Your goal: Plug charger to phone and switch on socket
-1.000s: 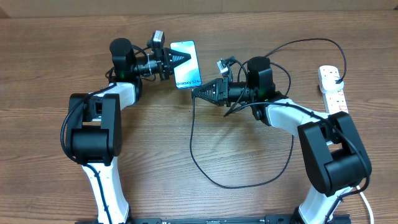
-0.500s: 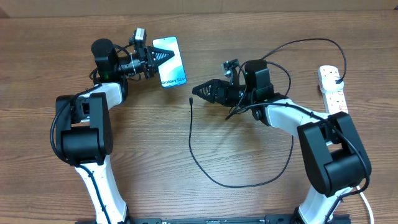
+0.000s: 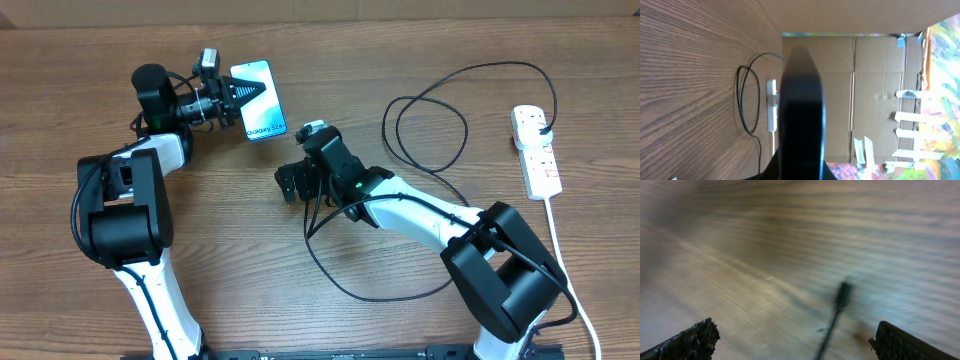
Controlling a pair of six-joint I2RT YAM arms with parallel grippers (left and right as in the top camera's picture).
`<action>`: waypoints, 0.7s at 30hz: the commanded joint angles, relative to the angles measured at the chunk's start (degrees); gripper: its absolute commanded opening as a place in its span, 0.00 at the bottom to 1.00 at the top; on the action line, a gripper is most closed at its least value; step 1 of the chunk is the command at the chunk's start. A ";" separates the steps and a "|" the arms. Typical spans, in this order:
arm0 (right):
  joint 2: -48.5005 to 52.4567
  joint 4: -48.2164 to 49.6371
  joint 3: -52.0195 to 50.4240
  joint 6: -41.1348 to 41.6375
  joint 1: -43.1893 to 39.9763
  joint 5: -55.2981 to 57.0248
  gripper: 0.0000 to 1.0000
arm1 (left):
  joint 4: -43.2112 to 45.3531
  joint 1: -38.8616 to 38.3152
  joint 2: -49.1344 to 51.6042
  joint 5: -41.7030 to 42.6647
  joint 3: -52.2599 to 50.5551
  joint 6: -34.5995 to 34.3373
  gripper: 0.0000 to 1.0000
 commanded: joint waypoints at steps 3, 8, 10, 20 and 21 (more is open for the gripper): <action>0.52 0.85 1.16 -3.87 -0.02 12.87 0.98 | 0.28 -0.04 -0.94 1.07 0.52 1.49 0.04; 3.17 2.80 1.20 -5.35 0.76 12.90 0.91 | 0.28 -0.04 -0.94 1.05 0.52 1.51 0.04; 3.91 3.39 1.20 -5.35 1.20 12.90 0.87 | 0.26 -0.04 -0.94 1.05 0.52 1.57 0.05; 6.29 3.56 1.25 -5.31 2.10 11.54 0.63 | 0.13 -0.04 -0.94 0.52 0.52 2.14 0.04; 6.45 3.61 1.25 -5.31 2.21 11.56 0.61 | 0.09 -0.04 -0.94 0.37 0.52 2.14 0.04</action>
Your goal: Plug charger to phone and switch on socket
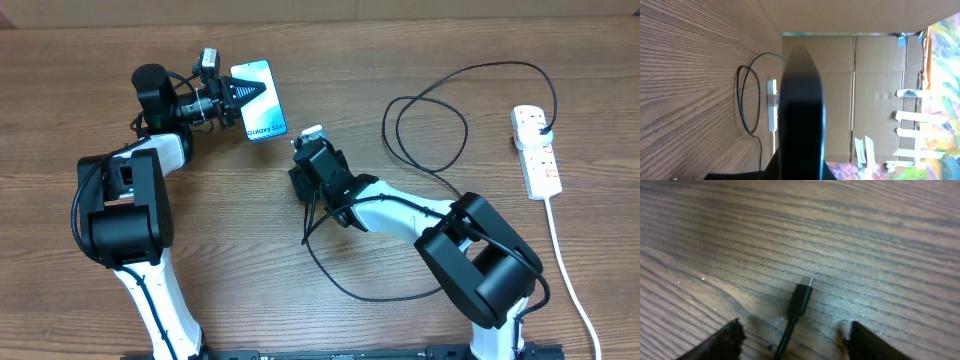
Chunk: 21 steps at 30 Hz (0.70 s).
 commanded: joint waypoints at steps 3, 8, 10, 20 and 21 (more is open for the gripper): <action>1.99 1.29 1.25 0.13 0.74 0.02 0.60 | 0.24 -0.02 -0.94 0.22 0.52 1.70 0.04; 4.68 2.32 1.92 0.13 1.29 0.04 0.59 | 0.24 -0.02 -0.94 0.24 0.52 1.70 0.04; 5.29 2.29 2.43 0.15 1.33 0.04 0.53 | 0.24 -0.02 -0.94 0.24 0.52 1.70 0.05; 5.68 1.64 2.73 3.43 1.09 2.60 0.04 | 0.24 -0.02 -0.94 0.52 0.52 1.70 0.04; 5.66 1.51 2.82 3.69 0.98 2.60 0.04 | 0.24 -0.02 -0.94 0.63 0.52 1.73 0.04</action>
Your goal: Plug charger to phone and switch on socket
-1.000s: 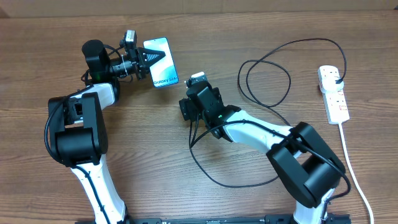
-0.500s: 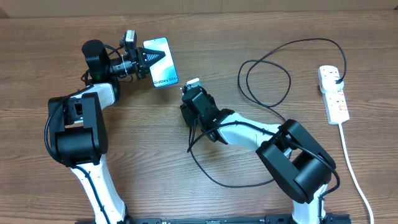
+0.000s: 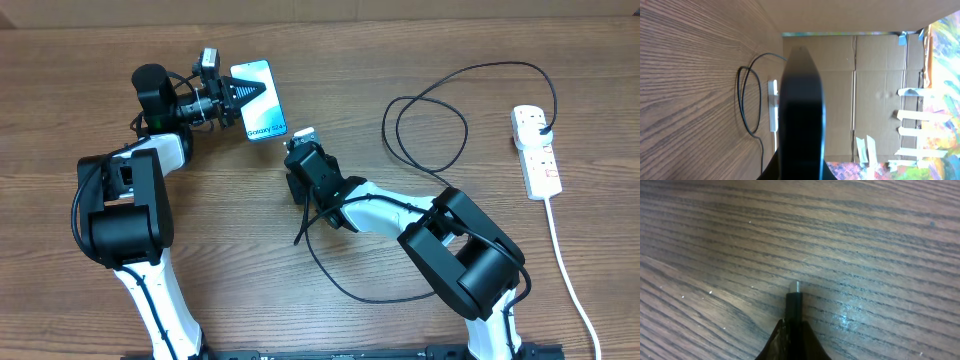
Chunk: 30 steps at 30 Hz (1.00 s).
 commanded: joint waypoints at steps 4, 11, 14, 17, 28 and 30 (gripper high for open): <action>0.07 -8.72 4.07 5.33 -1.66 -1.92 0.04 | 0.26 -0.02 -0.94 1.51 0.52 0.85 0.04; -8.28 -15.91 7.74 8.28 -9.05 -40.22 0.04 | 0.26 -0.02 -0.94 4.15 0.52 0.79 0.04; -9.53 -12.59 5.66 8.33 -12.55 -54.82 0.04 | 0.31 -0.13 -0.94 5.33 0.52 0.22 0.04; -9.55 -6.56 1.40 10.58 -15.89 -68.96 0.04 | 1.33 -0.26 -0.94 6.67 0.52 -2.91 0.04; -9.55 51.63 -23.39 46.56 -20.59 -75.69 0.04 | 12.35 -2.38 -0.94 -0.28 0.52 -13.40 0.05; -9.55 61.07 -25.92 52.09 -20.59 -74.12 0.04 | 12.33 -3.32 -0.94 -1.99 0.52 -13.40 0.04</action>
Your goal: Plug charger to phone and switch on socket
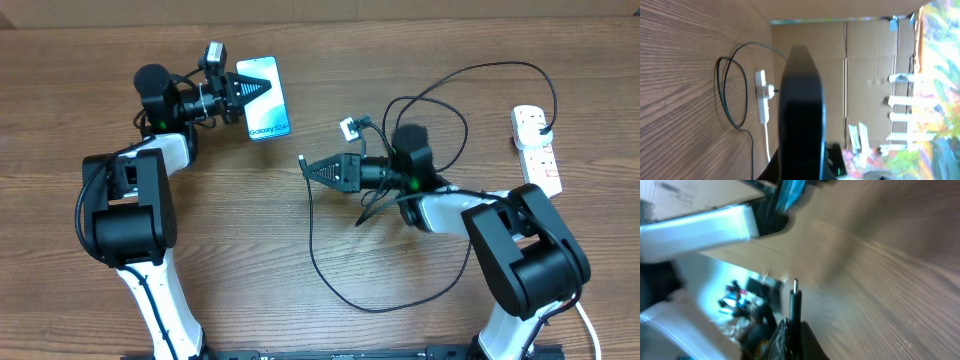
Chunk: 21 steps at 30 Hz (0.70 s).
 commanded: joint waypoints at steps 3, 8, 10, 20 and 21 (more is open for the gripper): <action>-0.50 9.66 -3.91 17.92 0.15 -0.39 0.04 | 0.68 -3.82 -0.94 -7.30 0.55 -3.65 0.05; -0.50 7.23 -3.91 17.92 0.22 0.61 0.04 | 0.68 -7.04 -0.94 -11.39 0.55 -3.93 0.04; -0.50 7.28 -3.91 17.97 0.11 1.62 0.04 | 0.68 -7.43 -0.94 -11.39 0.55 -3.96 0.05; -0.50 8.17 -3.76 20.48 0.00 4.35 0.04 | 0.68 -7.45 -0.94 -7.23 0.55 -3.91 0.04; -0.50 8.59 -3.76 20.50 0.00 4.44 0.04 | 0.68 -7.45 -0.94 -6.58 0.55 -3.91 0.05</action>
